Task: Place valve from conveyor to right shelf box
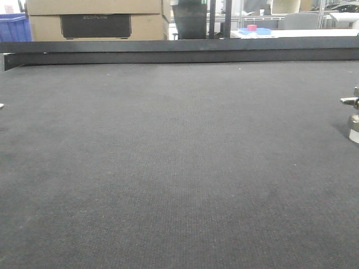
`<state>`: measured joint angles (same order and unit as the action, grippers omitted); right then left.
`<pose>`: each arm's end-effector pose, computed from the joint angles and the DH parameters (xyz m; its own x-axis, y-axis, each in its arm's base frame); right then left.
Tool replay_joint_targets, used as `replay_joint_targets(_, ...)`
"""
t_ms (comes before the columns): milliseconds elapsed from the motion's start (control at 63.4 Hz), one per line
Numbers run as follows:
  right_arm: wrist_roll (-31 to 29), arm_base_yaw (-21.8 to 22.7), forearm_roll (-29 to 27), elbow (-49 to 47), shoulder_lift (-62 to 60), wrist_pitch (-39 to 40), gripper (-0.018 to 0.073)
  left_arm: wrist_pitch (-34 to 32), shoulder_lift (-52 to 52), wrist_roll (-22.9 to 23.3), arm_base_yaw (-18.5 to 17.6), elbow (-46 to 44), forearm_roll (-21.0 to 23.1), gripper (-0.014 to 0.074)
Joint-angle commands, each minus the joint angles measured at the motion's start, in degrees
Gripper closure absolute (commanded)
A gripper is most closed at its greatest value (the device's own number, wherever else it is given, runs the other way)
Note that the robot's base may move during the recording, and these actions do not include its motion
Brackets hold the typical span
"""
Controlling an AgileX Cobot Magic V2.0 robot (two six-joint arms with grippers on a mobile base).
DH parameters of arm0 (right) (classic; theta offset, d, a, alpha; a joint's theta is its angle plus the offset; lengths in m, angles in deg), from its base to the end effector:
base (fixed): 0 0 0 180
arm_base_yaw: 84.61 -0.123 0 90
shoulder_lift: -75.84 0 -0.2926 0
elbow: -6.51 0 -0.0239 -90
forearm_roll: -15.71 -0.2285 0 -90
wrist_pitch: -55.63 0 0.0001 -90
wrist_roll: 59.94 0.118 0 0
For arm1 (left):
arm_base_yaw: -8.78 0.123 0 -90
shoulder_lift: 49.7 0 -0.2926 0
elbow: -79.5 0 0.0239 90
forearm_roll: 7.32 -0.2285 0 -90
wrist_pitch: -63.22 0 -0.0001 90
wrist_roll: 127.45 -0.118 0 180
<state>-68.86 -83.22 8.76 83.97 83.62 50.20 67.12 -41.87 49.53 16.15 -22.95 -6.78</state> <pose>0.0538 0.0001 0.2040 -0.0114 -0.0346 -0.9993 0.0124 0.9993 -0.0348 0.0535 0.0068 0.2065 0.0069 0.0445 -0.9990 -0.1281 0.9908 0.0433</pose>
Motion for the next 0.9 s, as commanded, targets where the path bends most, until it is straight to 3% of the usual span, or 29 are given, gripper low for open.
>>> replay_joint_targets(0,-0.14,0.12,0.36,-0.04,-0.19,1.22,0.0713,-1.07,-0.25,0.34,-0.35,-0.14,0.31,0.0707)
replay_joint_targets(331,-0.14,0.12,0.36,-0.04,-0.19,1.22,0.0713,-1.07,-0.25,0.34,-0.35,-0.14,0.31,0.0707)
replay_joint_targets(631,-0.14,0.12,0.36,-0.04,-0.19,2.51,0.0713,-4.91,-0.25,0.34,-0.36,-0.14,0.31,0.0707)
replay_joint_targets(883,-0.14,0.12,0.36,-0.04,-0.19,9.77,0.0713,-9.68,-0.25,0.34,-0.36,-0.14,0.31,0.0707)
